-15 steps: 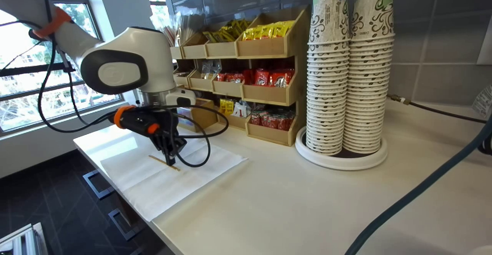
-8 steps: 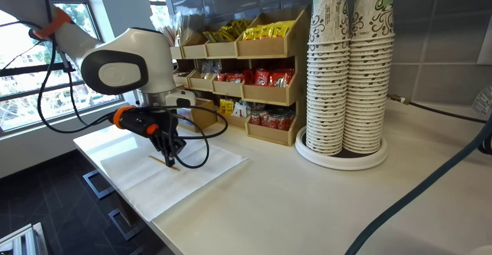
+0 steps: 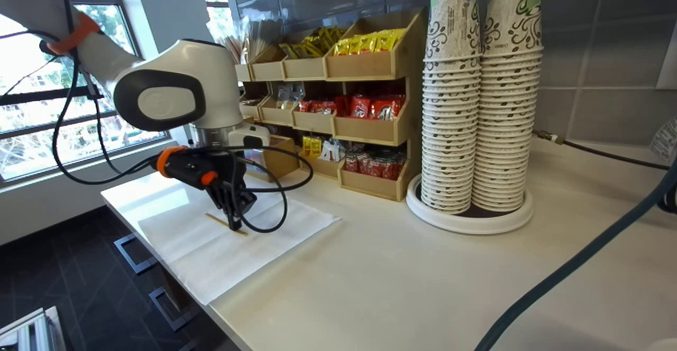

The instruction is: Press on the brown object

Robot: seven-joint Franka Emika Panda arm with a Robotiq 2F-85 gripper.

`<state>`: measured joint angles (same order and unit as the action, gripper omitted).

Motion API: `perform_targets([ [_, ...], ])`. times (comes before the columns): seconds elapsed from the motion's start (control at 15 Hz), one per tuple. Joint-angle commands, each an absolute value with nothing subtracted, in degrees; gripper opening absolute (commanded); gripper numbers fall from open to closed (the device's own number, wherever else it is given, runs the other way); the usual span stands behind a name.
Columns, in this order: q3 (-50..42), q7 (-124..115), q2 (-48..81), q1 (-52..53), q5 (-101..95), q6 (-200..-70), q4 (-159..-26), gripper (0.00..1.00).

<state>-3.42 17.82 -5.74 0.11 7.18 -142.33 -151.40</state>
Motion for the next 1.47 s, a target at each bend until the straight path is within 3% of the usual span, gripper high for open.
perform_targets([
  [0.0,-3.4,15.2,-2.9,-0.9,4.1,-144.1,-151.0,0.0],
  [1.4,-3.7,16.1,-6.5,-1.4,3.7,-143.2,-152.1,0.0],
])
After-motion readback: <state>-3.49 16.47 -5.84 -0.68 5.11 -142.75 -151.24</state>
